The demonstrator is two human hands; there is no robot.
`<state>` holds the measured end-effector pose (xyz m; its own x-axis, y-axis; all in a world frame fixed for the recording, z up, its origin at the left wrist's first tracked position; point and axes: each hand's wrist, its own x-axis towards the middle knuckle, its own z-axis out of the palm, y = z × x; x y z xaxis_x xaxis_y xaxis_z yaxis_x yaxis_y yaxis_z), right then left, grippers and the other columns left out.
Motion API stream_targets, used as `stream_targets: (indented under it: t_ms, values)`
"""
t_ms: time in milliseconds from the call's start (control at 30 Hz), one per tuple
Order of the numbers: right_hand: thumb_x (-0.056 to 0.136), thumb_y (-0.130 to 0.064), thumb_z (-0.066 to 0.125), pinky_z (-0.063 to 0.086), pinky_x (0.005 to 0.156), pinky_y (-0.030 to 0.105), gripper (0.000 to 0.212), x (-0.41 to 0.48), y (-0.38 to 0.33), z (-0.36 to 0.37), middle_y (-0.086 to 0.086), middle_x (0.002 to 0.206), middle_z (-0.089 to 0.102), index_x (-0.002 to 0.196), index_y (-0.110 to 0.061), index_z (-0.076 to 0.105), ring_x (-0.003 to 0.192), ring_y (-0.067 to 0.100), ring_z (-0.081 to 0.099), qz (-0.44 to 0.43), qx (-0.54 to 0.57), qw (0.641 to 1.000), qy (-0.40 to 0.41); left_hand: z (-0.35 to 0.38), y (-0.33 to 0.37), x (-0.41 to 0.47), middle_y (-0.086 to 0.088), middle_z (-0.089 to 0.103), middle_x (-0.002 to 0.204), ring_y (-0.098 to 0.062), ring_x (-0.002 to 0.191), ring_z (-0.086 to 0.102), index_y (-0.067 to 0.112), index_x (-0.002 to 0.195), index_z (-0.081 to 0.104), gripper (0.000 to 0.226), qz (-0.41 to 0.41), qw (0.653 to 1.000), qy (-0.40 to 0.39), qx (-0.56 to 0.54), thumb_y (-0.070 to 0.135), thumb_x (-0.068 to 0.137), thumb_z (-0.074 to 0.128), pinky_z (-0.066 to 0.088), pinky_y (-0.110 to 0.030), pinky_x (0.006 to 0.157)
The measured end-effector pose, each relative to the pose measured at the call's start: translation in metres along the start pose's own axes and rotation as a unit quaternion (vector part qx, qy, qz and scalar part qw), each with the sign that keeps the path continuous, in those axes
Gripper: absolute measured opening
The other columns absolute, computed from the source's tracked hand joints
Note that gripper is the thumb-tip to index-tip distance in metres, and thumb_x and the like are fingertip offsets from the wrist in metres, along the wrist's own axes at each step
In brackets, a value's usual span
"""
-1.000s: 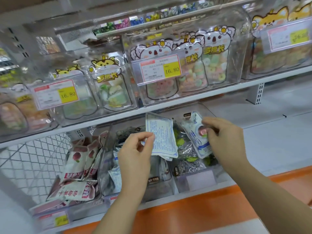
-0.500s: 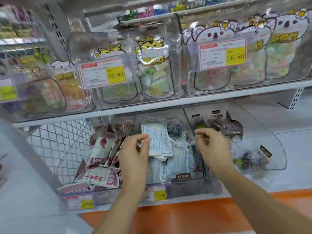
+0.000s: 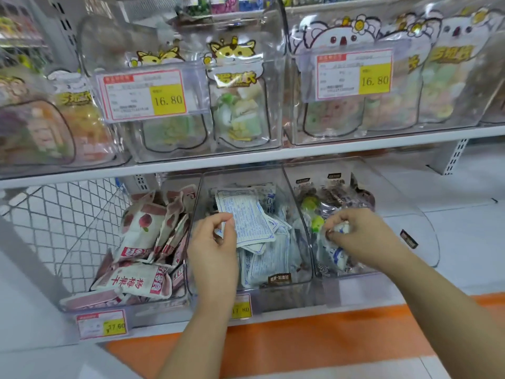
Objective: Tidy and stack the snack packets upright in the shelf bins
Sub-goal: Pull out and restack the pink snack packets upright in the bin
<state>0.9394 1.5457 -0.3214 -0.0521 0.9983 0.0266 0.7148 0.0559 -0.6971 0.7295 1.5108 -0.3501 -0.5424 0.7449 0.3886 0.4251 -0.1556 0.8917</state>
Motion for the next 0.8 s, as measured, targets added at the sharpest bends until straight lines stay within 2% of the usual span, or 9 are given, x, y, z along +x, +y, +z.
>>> stream_targets:
  t_ms: [100, 167, 233, 300, 400, 467, 567, 667, 800]
  values:
    - [0.09, -0.008, 0.056, 0.031, 0.036, 0.008, 0.015, -0.003, -0.013, -0.004, -0.013, 0.063, 0.052, 0.084, -0.02, 0.063, 0.033, 0.0, 0.042, -0.079, 0.02, 0.984, 0.155, -0.007, 0.004, 0.002, 0.01, 0.061, 0.087, -0.004, 0.058, 0.047, 0.026, 0.091, 0.065, 0.014, -0.011, 0.999, 0.024, -0.032, 0.014, 0.09, 0.058, 0.039, -0.013, 0.056]
    - [0.091, -0.009, 0.056, 0.034, 0.048, 0.002, 0.013, -0.005, -0.021, 0.0, -0.015, 0.071, 0.053, 0.09, -0.02, 0.063, 0.048, -0.01, 0.048, -0.138, 0.056, 0.969, 0.199, -0.019, 0.005, 0.003, 0.007, 0.06, 0.083, -0.007, 0.056, 0.044, 0.032, 0.088, 0.064, 0.019, -0.002, 0.998, 0.05, -0.031, 0.014, 0.089, 0.059, 0.038, -0.015, 0.055]
    - [0.091, -0.008, 0.056, 0.034, 0.063, -0.003, 0.015, -0.003, -0.026, 0.013, -0.012, 0.086, 0.059, 0.093, -0.021, 0.064, 0.071, -0.01, 0.053, -0.176, 0.078, 0.959, 0.208, -0.033, 0.005, 0.001, 0.01, 0.058, 0.082, -0.006, 0.058, 0.045, 0.034, 0.086, 0.063, 0.021, 0.018, 0.997, 0.074, -0.017, 0.013, 0.089, 0.06, 0.038, -0.01, 0.056]
    - [0.09, -0.006, 0.056, 0.034, 0.069, -0.004, 0.017, 0.0, -0.03, 0.029, -0.01, 0.09, 0.059, 0.097, -0.017, 0.067, 0.081, -0.001, 0.053, -0.199, 0.071, 0.956, 0.201, -0.045, 0.002, -0.001, 0.013, 0.055, 0.08, -0.005, 0.06, 0.047, 0.028, 0.089, 0.064, 0.017, 0.035, 0.996, 0.083, 0.004, 0.011, 0.088, 0.06, 0.037, -0.007, 0.057]
    - [0.089, -0.004, 0.057, 0.033, 0.069, -0.002, 0.019, 0.007, -0.035, 0.045, -0.006, 0.088, 0.058, 0.101, -0.01, 0.071, 0.078, 0.006, 0.051, -0.208, 0.029, 0.958, 0.195, -0.055, -0.005, -0.002, 0.019, 0.054, 0.083, -0.004, 0.066, 0.048, 0.023, 0.091, 0.066, 0.016, 0.056, 0.994, 0.081, 0.049, 0.008, 0.087, 0.061, 0.038, -0.006, 0.065]
    - [0.089, -0.002, 0.056, 0.032, 0.066, 0.006, 0.023, 0.015, -0.038, 0.051, 0.002, 0.087, 0.06, 0.107, -0.006, 0.07, 0.076, 0.011, 0.052, -0.206, -0.017, 0.961, 0.183, -0.06, -0.011, 0.0, 0.021, 0.055, 0.084, -0.009, 0.071, 0.05, 0.018, 0.092, 0.068, 0.014, 0.063, 0.992, 0.078, 0.072, 0.007, 0.087, 0.062, 0.038, -0.009, 0.068]
    - [0.09, 0.002, 0.048, 0.046, 0.083, 0.028, 0.038, 0.024, -0.043, 0.059, 0.012, 0.115, 0.061, 0.124, -0.01, 0.061, 0.098, 0.029, 0.059, -0.209, -0.145, 0.963, 0.088, -0.066, -0.015, 0.002, 0.014, 0.059, 0.085, -0.009, 0.073, 0.053, 0.014, 0.093, 0.07, 0.014, 0.067, 0.992, 0.078, 0.078, 0.005, 0.086, 0.062, 0.041, -0.012, 0.07]
    - [0.09, -0.007, 0.048, 0.043, 0.097, 0.038, 0.04, 0.025, -0.053, 0.06, 0.008, 0.138, 0.048, 0.127, -0.019, 0.059, 0.118, 0.03, 0.051, -0.199, -0.249, 0.947, 0.049, -0.068, -0.017, 0.004, 0.013, 0.06, 0.087, -0.002, 0.073, 0.054, 0.014, 0.093, 0.07, 0.014, 0.074, 0.992, 0.076, 0.075, 0.005, 0.086, 0.062, 0.039, -0.004, 0.071]
    - [0.091, -0.017, 0.054, 0.044, 0.092, 0.035, 0.035, 0.035, -0.074, 0.058, 0.01, 0.124, 0.057, 0.125, -0.021, 0.059, 0.11, 0.029, 0.056, -0.2, -0.207, 0.956, 0.045, -0.066, -0.022, 0.013, 0.013, 0.059, 0.086, -0.003, 0.071, 0.054, 0.017, 0.093, 0.07, 0.016, 0.08, 0.991, 0.083, 0.062, 0.006, 0.085, 0.062, 0.037, -0.004, 0.067]
